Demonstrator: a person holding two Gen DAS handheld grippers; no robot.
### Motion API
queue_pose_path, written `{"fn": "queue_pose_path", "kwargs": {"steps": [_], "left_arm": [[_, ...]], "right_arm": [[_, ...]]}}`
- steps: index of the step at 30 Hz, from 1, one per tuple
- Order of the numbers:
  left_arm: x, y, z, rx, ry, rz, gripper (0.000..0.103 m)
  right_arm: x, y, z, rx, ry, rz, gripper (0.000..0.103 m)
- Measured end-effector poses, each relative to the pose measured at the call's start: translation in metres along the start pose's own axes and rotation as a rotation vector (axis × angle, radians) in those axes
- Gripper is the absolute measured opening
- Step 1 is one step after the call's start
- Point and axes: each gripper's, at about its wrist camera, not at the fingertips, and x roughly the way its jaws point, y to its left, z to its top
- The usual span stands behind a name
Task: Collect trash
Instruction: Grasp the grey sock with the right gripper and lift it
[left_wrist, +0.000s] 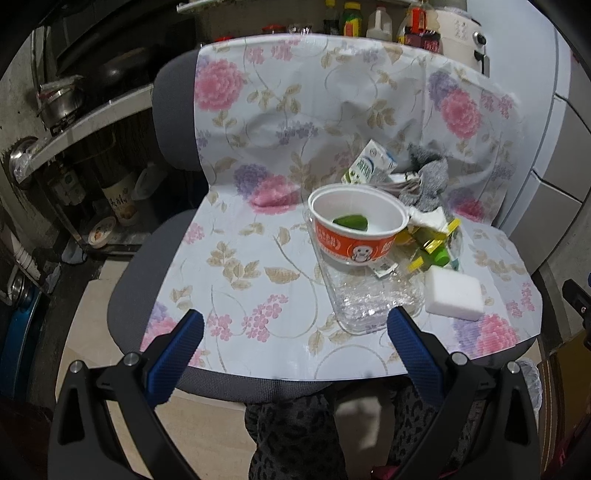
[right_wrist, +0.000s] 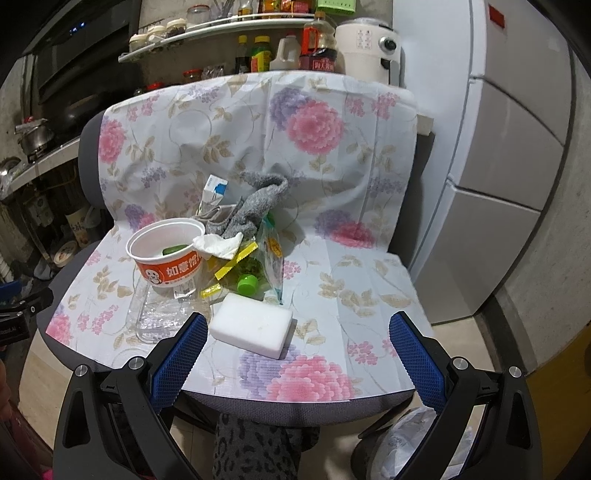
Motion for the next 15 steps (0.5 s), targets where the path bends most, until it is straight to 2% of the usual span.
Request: {"fn": "queue_pose_path", "kwargs": {"steps": [1, 6, 12, 15], "left_arm": [[0.005, 0.000, 0.000, -0.002, 0.009, -0.004, 0.097], [0.026, -0.001, 0.000, 0.002, 0.020, -0.015, 0.097], [0.054, 0.001, 0.007, -0.042, 0.038, -0.030, 0.097], [0.066, 0.001, 0.011, -0.048, 0.030, -0.038, 0.097]], "right_arm": [[0.006, 0.000, -0.001, 0.009, 0.029, 0.000, 0.097], [0.027, 0.006, -0.002, -0.011, 0.019, 0.017, 0.097], [0.053, 0.009, 0.006, -0.016, -0.019, 0.103, 0.097], [0.068, 0.015, 0.011, -0.048, 0.004, 0.118, 0.097]]}}
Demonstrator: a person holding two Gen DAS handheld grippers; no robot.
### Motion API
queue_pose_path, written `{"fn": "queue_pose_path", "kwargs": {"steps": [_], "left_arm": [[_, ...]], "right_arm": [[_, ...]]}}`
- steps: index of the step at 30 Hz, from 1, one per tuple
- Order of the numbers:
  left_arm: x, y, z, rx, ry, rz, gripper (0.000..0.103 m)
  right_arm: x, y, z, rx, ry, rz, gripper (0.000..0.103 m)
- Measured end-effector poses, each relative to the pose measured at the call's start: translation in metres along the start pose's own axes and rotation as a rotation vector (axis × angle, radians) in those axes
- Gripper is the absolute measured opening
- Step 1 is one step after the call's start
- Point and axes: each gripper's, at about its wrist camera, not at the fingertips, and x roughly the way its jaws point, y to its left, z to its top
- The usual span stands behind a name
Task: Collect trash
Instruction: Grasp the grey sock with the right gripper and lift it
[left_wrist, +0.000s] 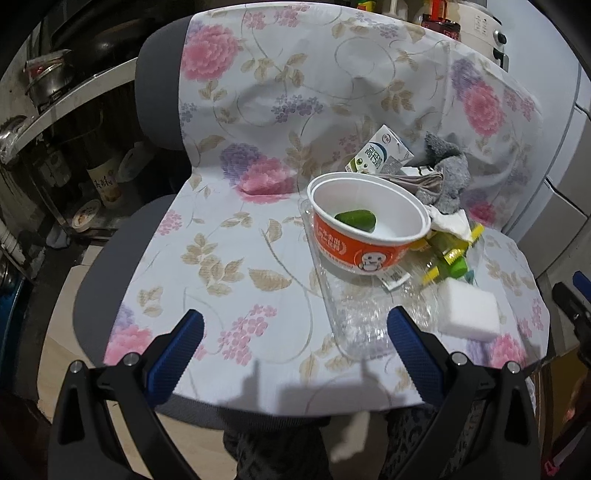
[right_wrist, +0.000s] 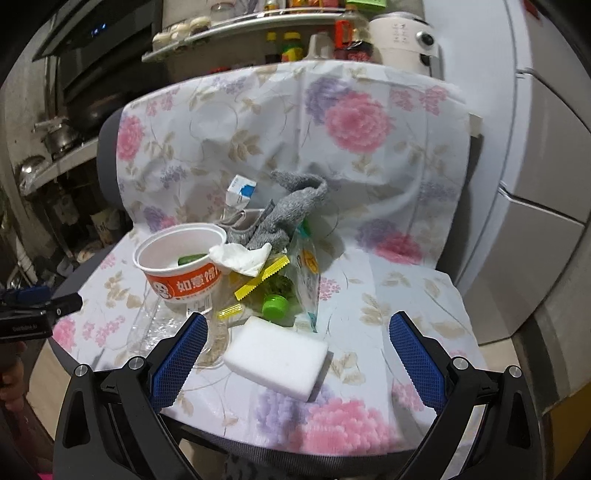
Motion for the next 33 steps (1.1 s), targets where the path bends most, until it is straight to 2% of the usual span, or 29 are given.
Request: {"fn": "queue_pose_path", "kwargs": {"steps": [4, 8, 13, 15, 20, 24, 27, 28, 29, 30, 33], "left_arm": [[0.012, -0.006, 0.007, 0.043, -0.017, -0.003, 0.097], [0.027, -0.008, 0.018, 0.059, -0.007, -0.011, 0.097], [0.048, -0.010, 0.047, 0.061, -0.002, -0.014, 0.097], [0.055, -0.009, 0.060, 0.040, 0.001, -0.026, 0.097], [0.072, -0.010, 0.082, 0.013, -0.006, -0.046, 0.097], [0.087, -0.011, 0.091, 0.005, 0.006, -0.050, 0.097], [0.095, -0.011, 0.092, 0.007, 0.015, -0.040, 0.097], [0.097, -0.011, 0.092, 0.006, 0.018, -0.035, 0.097], [0.099, -0.009, 0.091, 0.003, 0.023, -0.030, 0.097], [0.099, -0.008, 0.091, 0.001, 0.025, -0.028, 0.097], [0.095, -0.001, 0.088, -0.010, 0.024, -0.020, 0.097]], "right_arm": [[0.016, 0.003, 0.008, -0.036, 0.006, -0.016, 0.097], [0.031, -0.006, 0.022, 0.002, -0.004, 0.002, 0.096], [0.058, -0.011, 0.056, -0.017, -0.040, 0.007, 0.088], [0.075, -0.014, 0.072, -0.008, -0.034, 0.011, 0.062], [0.128, -0.020, 0.102, 0.039, 0.012, 0.062, 0.062], [0.174, -0.027, 0.117, 0.100, 0.075, 0.060, 0.063], [0.205, -0.034, 0.122, 0.183, 0.139, 0.117, 0.061], [0.210, -0.035, 0.123, 0.204, 0.149, 0.131, 0.057], [0.212, -0.036, 0.123, 0.215, 0.149, 0.157, 0.042], [0.210, -0.034, 0.125, 0.213, 0.139, 0.164, 0.035], [0.181, -0.022, 0.132, 0.152, 0.041, 0.149, 0.024]]}}
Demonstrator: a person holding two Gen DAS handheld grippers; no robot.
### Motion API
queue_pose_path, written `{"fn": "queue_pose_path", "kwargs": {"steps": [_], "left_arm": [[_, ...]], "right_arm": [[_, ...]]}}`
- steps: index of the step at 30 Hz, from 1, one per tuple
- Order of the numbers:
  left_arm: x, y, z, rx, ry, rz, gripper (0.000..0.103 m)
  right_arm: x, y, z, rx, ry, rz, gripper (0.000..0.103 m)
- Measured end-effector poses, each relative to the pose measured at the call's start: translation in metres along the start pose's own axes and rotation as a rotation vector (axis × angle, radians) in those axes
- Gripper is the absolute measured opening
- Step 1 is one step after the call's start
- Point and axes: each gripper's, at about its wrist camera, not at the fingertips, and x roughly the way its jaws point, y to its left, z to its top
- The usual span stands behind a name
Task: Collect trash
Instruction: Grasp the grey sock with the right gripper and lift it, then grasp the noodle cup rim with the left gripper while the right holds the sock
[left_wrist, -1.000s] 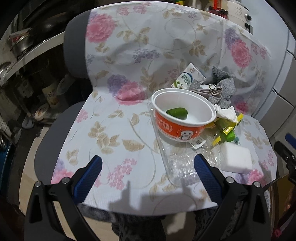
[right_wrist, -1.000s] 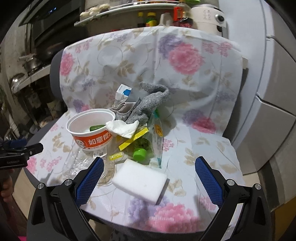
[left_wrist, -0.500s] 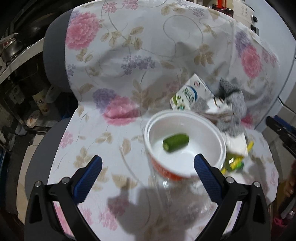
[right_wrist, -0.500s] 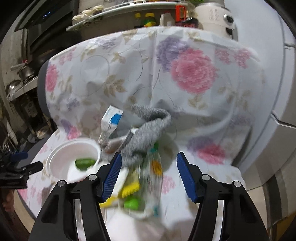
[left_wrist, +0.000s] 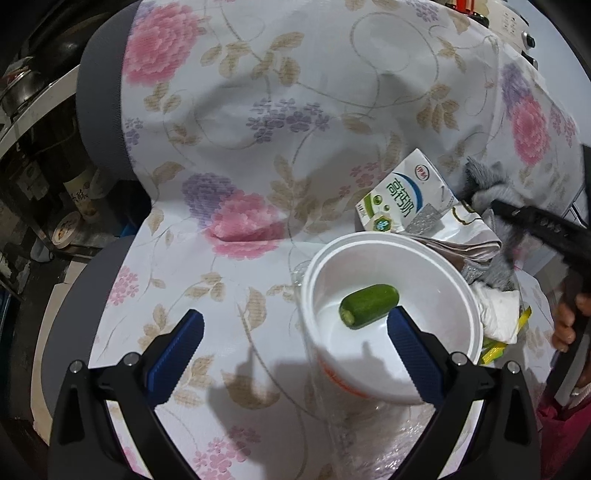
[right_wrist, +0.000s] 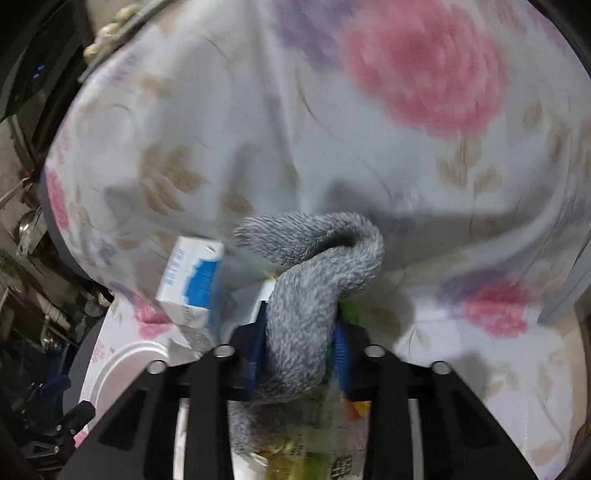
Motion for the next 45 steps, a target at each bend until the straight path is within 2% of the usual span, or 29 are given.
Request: {"fn": "queue_pose_path", "kwargs": {"steps": [3, 6, 8, 12, 16, 19, 24, 26, 28, 32, 33, 36, 37, 39, 41, 45], "left_arm": [[-0.011, 0.008, -0.004, -0.017, -0.010, 0.007, 0.097], [-0.028, 0.016, -0.010, -0.033, -0.029, 0.010, 0.097], [-0.037, 0.020, -0.014, -0.039, -0.039, 0.018, 0.097], [-0.050, 0.025, -0.029, -0.044, -0.035, 0.020, 0.097], [-0.050, 0.029, -0.045, -0.057, -0.014, 0.013, 0.097], [-0.046, 0.027, -0.054, -0.055, 0.011, 0.010, 0.097], [-0.033, 0.017, -0.039, -0.054, 0.015, -0.023, 0.096], [-0.026, 0.011, -0.027, -0.048, 0.013, -0.054, 0.085], [-0.013, 0.004, -0.015, -0.037, 0.031, -0.053, 0.076], [0.026, -0.001, -0.004, -0.052, 0.134, -0.071, 0.047], [0.037, -0.001, -0.004, -0.064, 0.166, -0.086, 0.043], [0.054, -0.002, -0.008, -0.078, 0.209, -0.115, 0.014], [0.053, -0.003, -0.008, -0.077, 0.196, -0.109, 0.011], [0.042, -0.008, -0.005, -0.045, 0.111, -0.067, 0.006], [0.027, -0.012, -0.002, -0.016, 0.035, -0.044, 0.005], [-0.018, -0.036, 0.002, 0.145, -0.226, 0.180, 0.005]], "right_arm": [[-0.036, 0.015, 0.009, -0.049, -0.106, 0.005, 0.022], [-0.089, 0.027, 0.015, -0.083, -0.217, 0.029, 0.022], [-0.116, 0.032, 0.018, -0.099, -0.257, 0.033, 0.022], [-0.171, 0.039, 0.001, -0.148, -0.325, 0.017, 0.022], [-0.202, 0.041, -0.034, -0.175, -0.320, -0.014, 0.022], [-0.210, 0.037, -0.065, -0.168, -0.272, -0.046, 0.022], [-0.204, 0.016, -0.108, -0.107, -0.202, -0.068, 0.022], [-0.200, 0.007, -0.116, -0.080, -0.189, -0.080, 0.022], [-0.196, 0.002, -0.120, -0.074, -0.178, -0.089, 0.022], [-0.186, -0.005, -0.123, -0.068, -0.158, -0.094, 0.022], [-0.184, -0.006, -0.124, -0.069, -0.153, -0.094, 0.022], [-0.179, -0.008, -0.126, -0.068, -0.145, -0.090, 0.022], [-0.178, -0.009, -0.126, -0.067, -0.144, -0.090, 0.022], [-0.176, -0.010, -0.126, -0.063, -0.145, -0.092, 0.022], [-0.173, -0.012, -0.126, -0.059, -0.141, -0.094, 0.022], [-0.167, -0.015, -0.127, -0.051, -0.133, -0.097, 0.022]]}}
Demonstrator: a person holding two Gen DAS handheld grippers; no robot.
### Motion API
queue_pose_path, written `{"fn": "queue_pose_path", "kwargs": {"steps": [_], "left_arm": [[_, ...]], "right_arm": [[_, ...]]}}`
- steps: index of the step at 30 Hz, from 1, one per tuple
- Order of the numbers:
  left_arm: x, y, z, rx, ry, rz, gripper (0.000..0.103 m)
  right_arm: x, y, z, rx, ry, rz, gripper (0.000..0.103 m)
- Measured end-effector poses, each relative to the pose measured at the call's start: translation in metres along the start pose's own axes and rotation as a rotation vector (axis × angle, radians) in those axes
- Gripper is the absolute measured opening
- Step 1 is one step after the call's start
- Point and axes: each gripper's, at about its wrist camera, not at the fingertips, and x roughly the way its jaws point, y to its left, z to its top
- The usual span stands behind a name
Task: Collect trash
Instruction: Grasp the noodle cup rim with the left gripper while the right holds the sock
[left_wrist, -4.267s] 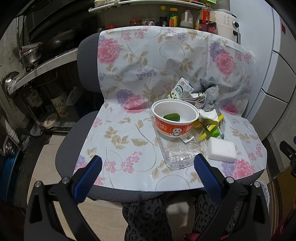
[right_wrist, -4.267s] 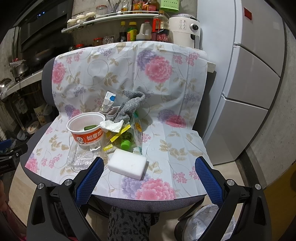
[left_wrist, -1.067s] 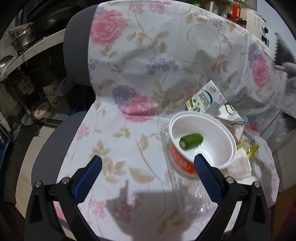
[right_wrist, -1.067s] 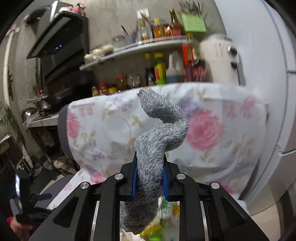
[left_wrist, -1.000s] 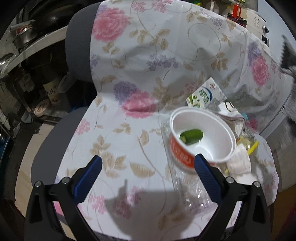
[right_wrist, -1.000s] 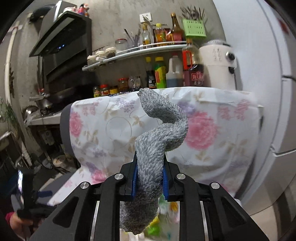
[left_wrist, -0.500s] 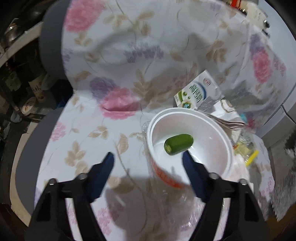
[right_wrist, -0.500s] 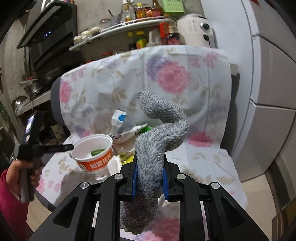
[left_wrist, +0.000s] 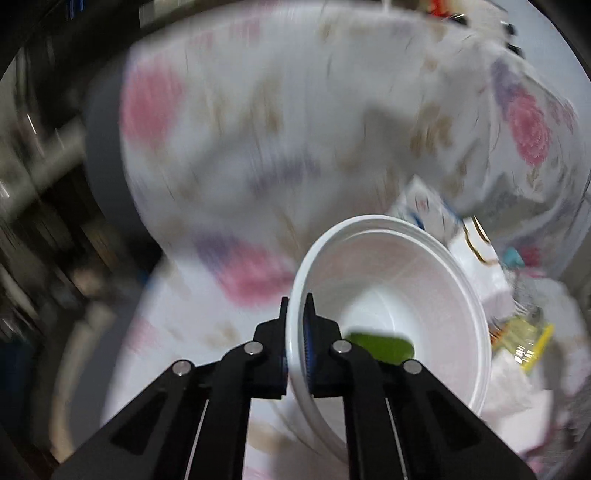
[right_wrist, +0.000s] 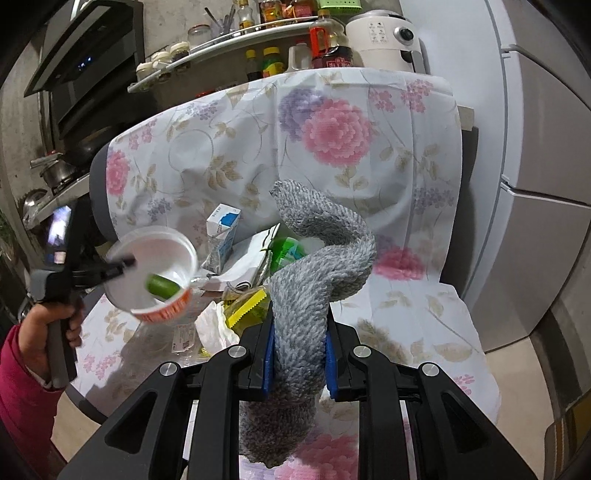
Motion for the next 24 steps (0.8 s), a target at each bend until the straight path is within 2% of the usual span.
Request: {"fn": "queue_pose_path", "kwargs": {"steps": [1, 3, 4, 5, 6, 7, 8, 9, 11, 13, 15, 18, 20, 22, 24], "left_arm": [[-0.009, -0.006, 0.002, 0.057, -0.051, 0.053, 0.005], [-0.016, -0.023, 0.001, 0.180, -0.101, 0.163, 0.004], [-0.018, -0.030, 0.001, 0.212, -0.109, 0.153, 0.005], [-0.022, -0.034, 0.001, 0.213, -0.105, 0.098, 0.006], [-0.026, -0.033, 0.002, 0.188, -0.092, 0.013, 0.006], [-0.027, -0.031, 0.003, 0.161, -0.079, -0.026, 0.004], [-0.029, -0.030, 0.003, 0.146, -0.079, -0.030, 0.005], [-0.031, -0.030, 0.003, 0.152, -0.096, 0.005, 0.005], [-0.032, -0.035, 0.004, 0.200, -0.121, 0.124, 0.004], [-0.033, -0.046, -0.001, 0.303, -0.186, 0.302, 0.004], [-0.035, -0.054, -0.007, 0.412, -0.258, 0.440, 0.004], [-0.034, -0.073, -0.020, 0.560, -0.326, 0.547, 0.004], [-0.028, -0.087, -0.031, 0.657, -0.314, 0.536, 0.004], [-0.023, -0.094, -0.035, 0.680, -0.266, 0.477, 0.006], [-0.021, -0.093, -0.032, 0.613, -0.181, 0.310, 0.014]], "right_arm": [[0.001, 0.000, -0.001, 0.002, 0.003, 0.000, 0.022], [0.003, -0.001, -0.002, 0.006, 0.010, 0.002, 0.023], [0.004, -0.001, -0.002, 0.008, 0.013, 0.004, 0.023], [0.004, -0.001, -0.003, 0.011, 0.014, 0.007, 0.023], [0.004, -0.001, -0.003, 0.011, 0.013, 0.007, 0.023], [0.004, -0.001, -0.003, 0.010, 0.013, 0.006, 0.023], [0.003, -0.001, -0.003, 0.008, 0.013, 0.006, 0.023], [0.004, 0.000, -0.003, 0.007, 0.014, 0.006, 0.023], [0.003, -0.001, -0.003, 0.003, 0.012, 0.001, 0.023], [0.002, -0.003, -0.004, 0.005, 0.011, -0.001, 0.023], [0.003, -0.004, -0.005, 0.014, 0.012, 0.000, 0.023], [0.002, -0.005, -0.006, 0.022, 0.013, 0.003, 0.023], [0.001, -0.004, -0.006, 0.025, 0.012, 0.006, 0.023], [-0.002, -0.005, -0.006, 0.023, 0.008, 0.004, 0.023], [-0.005, -0.006, -0.006, 0.020, 0.006, -0.003, 0.024]]}}
